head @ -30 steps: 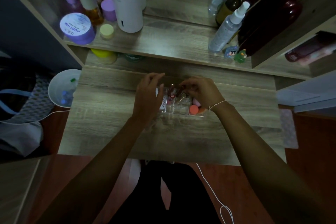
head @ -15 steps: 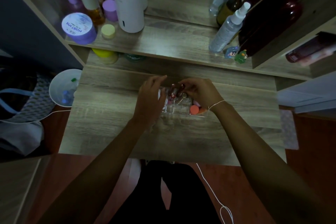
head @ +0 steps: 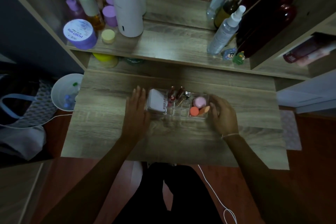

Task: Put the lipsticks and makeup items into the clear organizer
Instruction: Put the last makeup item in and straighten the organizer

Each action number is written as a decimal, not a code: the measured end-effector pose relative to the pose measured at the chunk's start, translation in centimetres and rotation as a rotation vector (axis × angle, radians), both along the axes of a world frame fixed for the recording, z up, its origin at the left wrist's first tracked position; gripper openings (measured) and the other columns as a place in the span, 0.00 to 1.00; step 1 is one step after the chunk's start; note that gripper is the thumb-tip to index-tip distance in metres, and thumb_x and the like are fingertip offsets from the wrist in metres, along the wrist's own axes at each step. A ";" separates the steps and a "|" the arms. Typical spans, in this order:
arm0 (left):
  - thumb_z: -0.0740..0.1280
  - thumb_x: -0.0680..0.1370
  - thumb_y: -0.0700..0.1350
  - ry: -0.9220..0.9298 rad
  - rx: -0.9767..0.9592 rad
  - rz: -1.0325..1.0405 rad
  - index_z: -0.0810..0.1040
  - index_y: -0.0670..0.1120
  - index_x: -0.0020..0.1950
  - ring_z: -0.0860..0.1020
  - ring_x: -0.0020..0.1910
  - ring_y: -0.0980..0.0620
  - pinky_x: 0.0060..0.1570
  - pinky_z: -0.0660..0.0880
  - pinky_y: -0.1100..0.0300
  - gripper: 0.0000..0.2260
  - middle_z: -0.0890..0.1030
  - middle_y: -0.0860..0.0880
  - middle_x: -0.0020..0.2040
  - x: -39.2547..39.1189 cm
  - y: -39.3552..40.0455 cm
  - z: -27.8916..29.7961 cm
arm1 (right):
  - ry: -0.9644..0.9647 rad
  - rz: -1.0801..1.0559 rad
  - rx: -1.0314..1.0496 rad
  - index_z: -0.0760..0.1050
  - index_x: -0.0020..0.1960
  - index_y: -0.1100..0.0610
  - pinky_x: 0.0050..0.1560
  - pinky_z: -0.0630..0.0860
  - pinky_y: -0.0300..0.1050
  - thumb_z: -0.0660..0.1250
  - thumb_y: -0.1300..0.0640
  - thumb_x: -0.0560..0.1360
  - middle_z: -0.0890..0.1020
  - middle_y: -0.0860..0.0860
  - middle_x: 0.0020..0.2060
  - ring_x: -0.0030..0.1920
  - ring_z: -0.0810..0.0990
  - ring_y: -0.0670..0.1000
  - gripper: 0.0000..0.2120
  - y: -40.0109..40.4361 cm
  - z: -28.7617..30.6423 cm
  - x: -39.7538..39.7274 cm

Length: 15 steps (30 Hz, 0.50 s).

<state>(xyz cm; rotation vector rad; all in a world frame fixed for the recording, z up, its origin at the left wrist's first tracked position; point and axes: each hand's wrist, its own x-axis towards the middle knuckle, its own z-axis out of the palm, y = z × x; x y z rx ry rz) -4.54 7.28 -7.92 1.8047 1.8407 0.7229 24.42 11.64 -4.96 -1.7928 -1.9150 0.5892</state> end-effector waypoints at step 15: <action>0.56 0.75 0.48 0.138 -0.226 -0.064 0.48 0.38 0.76 0.50 0.76 0.41 0.75 0.45 0.41 0.33 0.53 0.36 0.77 0.6 -2.1 -2.8 | -0.125 -0.026 -0.203 0.51 0.76 0.60 0.76 0.52 0.61 0.60 0.65 0.73 0.62 0.59 0.75 0.75 0.58 0.56 0.34 -5.4 -4.9 -1.7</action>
